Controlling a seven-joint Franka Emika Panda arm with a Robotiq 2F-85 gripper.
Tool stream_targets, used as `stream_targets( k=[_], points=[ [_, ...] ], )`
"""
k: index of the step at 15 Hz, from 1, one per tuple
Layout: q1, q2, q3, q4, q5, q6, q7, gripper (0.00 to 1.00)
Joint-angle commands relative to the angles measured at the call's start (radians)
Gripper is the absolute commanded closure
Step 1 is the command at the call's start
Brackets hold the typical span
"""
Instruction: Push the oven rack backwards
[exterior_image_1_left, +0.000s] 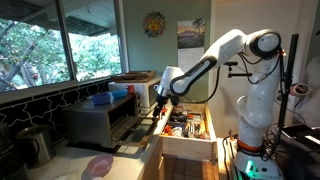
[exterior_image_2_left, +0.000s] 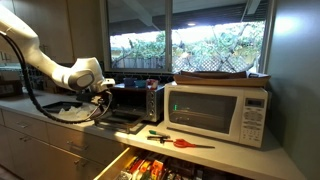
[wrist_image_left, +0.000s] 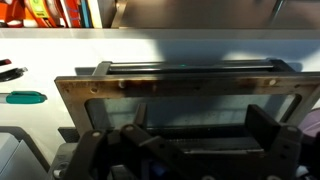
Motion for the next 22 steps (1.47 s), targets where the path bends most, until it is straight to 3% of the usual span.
stream_targets(
  k=[1, 4, 9, 16, 22],
  points=[
    [0.016, 0.056, 0.001, 0.017, 0.044, 0.108, 0.022, 0.00],
    [0.010, 0.129, 0.009, 0.041, 0.037, 0.227, 0.053, 0.00],
    [0.023, 0.229, 0.011, 0.118, 0.074, 0.249, 0.023, 0.00],
    [0.026, 0.356, 0.037, 0.248, 0.101, 0.454, -0.101, 0.00],
    [-0.010, 0.436, 0.103, 0.360, 0.127, 0.477, -0.167, 0.00]
  ],
)
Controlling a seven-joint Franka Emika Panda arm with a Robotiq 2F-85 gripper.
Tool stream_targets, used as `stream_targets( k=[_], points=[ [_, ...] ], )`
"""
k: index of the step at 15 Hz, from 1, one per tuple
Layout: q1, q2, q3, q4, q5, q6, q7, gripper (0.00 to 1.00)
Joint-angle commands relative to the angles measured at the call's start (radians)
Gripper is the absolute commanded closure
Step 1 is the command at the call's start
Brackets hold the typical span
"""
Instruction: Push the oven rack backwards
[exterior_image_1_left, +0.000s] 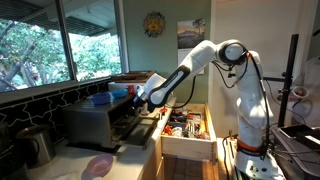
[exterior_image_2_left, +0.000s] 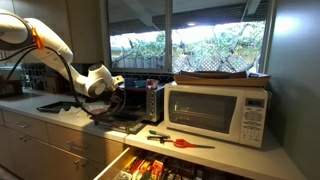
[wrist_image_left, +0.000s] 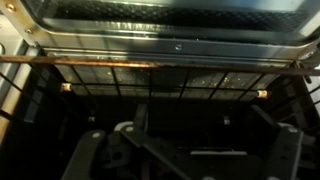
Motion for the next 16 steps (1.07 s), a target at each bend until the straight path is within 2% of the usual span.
stream_targets(
  k=[1, 2, 4, 6, 8, 10, 11, 12, 13, 14, 16],
  points=[
    [-0.034, -0.005, 0.054, 0.021, 0.044, -0.007, -0.051, 0.00],
    [-0.054, -0.040, 0.085, 0.000, 0.071, -0.011, -0.067, 0.00],
    [-0.062, -0.132, 0.082, -0.062, 0.088, -0.045, -0.059, 0.00],
    [-0.082, -0.238, 0.085, -0.124, 0.139, -0.189, -0.081, 0.00],
    [-0.087, -0.315, 0.046, -0.165, 0.162, -0.359, -0.098, 0.00],
    [-0.083, -0.371, 0.008, -0.185, 0.226, -0.531, -0.181, 0.00],
    [-0.057, -0.391, -0.044, -0.193, 0.189, -0.609, -0.158, 0.00],
    [-0.071, -0.407, -0.057, -0.203, 0.147, -0.657, -0.132, 0.00],
    [-0.091, -0.413, -0.061, -0.216, 0.090, -0.638, -0.080, 0.00],
    [-0.054, -0.372, -0.065, -0.165, 0.138, -0.616, -0.117, 0.00],
    [-0.055, -0.382, -0.082, -0.170, 0.130, -0.619, -0.116, 0.00]
  ],
)
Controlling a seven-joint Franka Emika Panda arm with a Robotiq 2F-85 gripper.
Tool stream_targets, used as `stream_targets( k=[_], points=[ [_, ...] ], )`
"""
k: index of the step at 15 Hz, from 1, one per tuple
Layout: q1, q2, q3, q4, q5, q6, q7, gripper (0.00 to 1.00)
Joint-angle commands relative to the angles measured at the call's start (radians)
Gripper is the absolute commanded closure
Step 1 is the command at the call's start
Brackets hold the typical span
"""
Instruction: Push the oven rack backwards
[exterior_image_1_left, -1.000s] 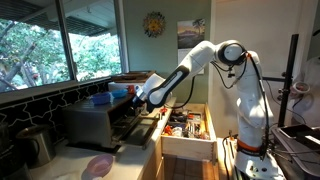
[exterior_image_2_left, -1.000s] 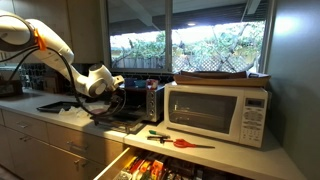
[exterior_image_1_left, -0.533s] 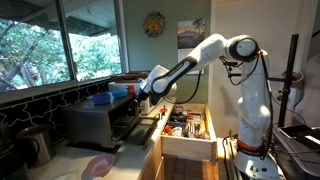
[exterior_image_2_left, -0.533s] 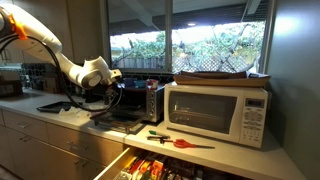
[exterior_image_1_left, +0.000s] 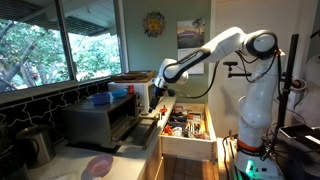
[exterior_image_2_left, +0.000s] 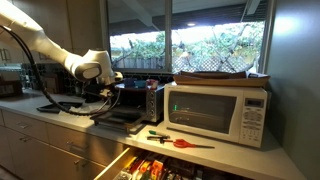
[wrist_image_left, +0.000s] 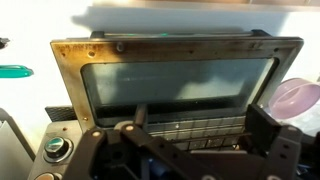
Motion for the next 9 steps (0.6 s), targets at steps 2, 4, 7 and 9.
stream_targets(
  k=[2, 4, 7, 9],
  points=[
    [0.039, 0.033, -0.021, 0.011, 0.001, 0.033, 0.010, 0.00],
    [0.040, 0.079, -0.008, 0.018, -0.037, 0.068, 0.028, 0.00],
    [0.045, 0.126, -0.008, 0.023, -0.038, 0.130, 0.016, 0.00],
    [0.050, 0.167, -0.006, 0.034, -0.029, 0.204, -0.007, 0.00]
  ],
)
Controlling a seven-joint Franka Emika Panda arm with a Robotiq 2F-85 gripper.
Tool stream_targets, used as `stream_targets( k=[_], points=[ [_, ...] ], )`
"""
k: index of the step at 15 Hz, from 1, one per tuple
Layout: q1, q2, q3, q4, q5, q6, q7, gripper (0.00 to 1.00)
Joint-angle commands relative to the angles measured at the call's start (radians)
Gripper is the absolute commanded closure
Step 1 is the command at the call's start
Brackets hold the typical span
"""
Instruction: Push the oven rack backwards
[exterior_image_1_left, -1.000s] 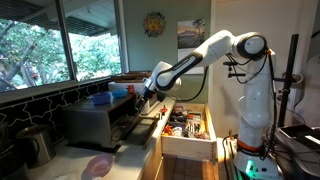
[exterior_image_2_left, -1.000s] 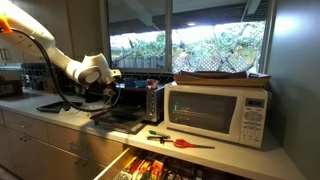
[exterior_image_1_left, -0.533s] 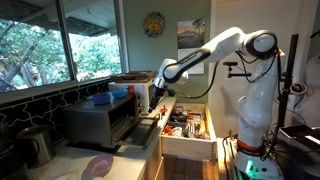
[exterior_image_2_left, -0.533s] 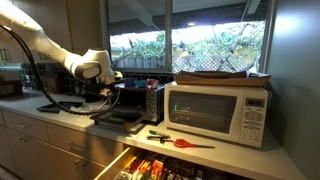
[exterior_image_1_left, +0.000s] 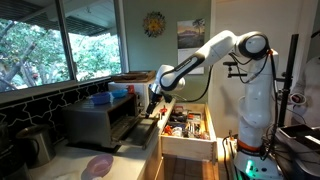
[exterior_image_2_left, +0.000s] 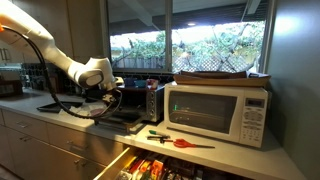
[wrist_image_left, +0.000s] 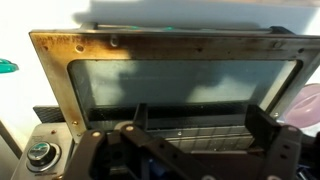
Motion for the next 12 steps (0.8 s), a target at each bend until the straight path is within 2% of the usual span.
stream_targets(
  k=[1, 6, 12],
  points=[
    [0.017, 0.084, -0.004, 0.035, -0.006, 0.111, -0.018, 0.00],
    [0.019, 0.186, 0.013, 0.114, 0.024, 0.192, -0.097, 0.00],
    [0.001, 0.305, 0.050, 0.251, 0.135, 0.242, -0.272, 0.00]
  ],
)
